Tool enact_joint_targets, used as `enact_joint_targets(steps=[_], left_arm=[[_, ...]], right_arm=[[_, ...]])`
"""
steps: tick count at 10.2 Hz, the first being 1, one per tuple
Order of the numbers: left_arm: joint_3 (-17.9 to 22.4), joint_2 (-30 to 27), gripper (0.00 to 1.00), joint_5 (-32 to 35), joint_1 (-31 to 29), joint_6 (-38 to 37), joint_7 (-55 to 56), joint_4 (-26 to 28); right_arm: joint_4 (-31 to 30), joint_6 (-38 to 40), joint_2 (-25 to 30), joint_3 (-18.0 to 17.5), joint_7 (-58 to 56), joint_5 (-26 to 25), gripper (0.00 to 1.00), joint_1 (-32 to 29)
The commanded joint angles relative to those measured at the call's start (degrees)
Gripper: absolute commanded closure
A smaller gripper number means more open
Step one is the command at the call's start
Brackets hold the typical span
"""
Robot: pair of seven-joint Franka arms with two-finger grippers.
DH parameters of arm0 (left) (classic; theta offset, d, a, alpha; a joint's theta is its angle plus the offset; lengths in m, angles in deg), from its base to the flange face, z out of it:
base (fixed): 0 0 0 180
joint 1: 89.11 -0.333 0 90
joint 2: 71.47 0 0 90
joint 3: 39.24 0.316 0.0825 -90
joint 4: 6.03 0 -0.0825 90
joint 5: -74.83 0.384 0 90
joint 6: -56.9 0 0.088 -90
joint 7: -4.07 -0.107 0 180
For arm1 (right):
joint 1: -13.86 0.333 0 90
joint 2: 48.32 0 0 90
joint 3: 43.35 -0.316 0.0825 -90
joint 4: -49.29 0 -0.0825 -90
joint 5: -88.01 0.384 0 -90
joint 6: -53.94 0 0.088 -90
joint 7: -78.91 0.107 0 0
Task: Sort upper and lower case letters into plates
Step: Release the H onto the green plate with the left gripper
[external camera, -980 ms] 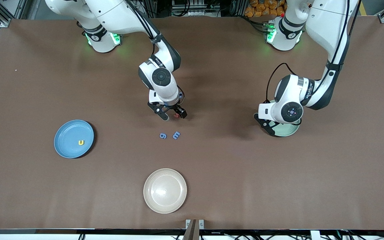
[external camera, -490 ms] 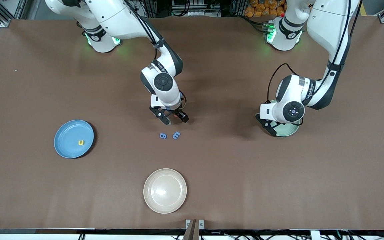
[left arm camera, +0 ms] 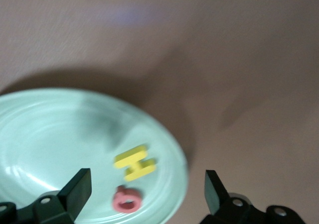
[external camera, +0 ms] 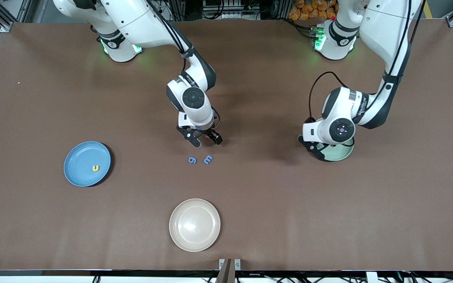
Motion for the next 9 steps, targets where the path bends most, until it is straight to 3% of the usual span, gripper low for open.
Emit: enact_joint_targets(steps=[1,3,6,9], left_arm=[[-4.06,-1.30,0.00,0.00,0.16,-5.86,10.44,-3.24],[-6.69,-1.21,0.00,0.00,0.16,-6.15,16.95,-3.61],[-7.85,-1.30,0.00,-0.08,-0.10,-6.23,19.44,-3.78],[-9.77,-1.21,0.00,-5.96,0.43,-6.15,22.06,-5.35]], right_arm=[[0.55,0.05,-0.44,-0.10,0.65,0.40,0.86,0.17],[-0.68,-1.09,-0.27,-0.10,0.65,0.32,0.99,0.69],[-1.38,-1.18,0.35,-0.10,0.39,0.23,1.00,1.13],[-1.30,2.40,4.37,1.04,-2.75,-0.56,1.00,-0.61]])
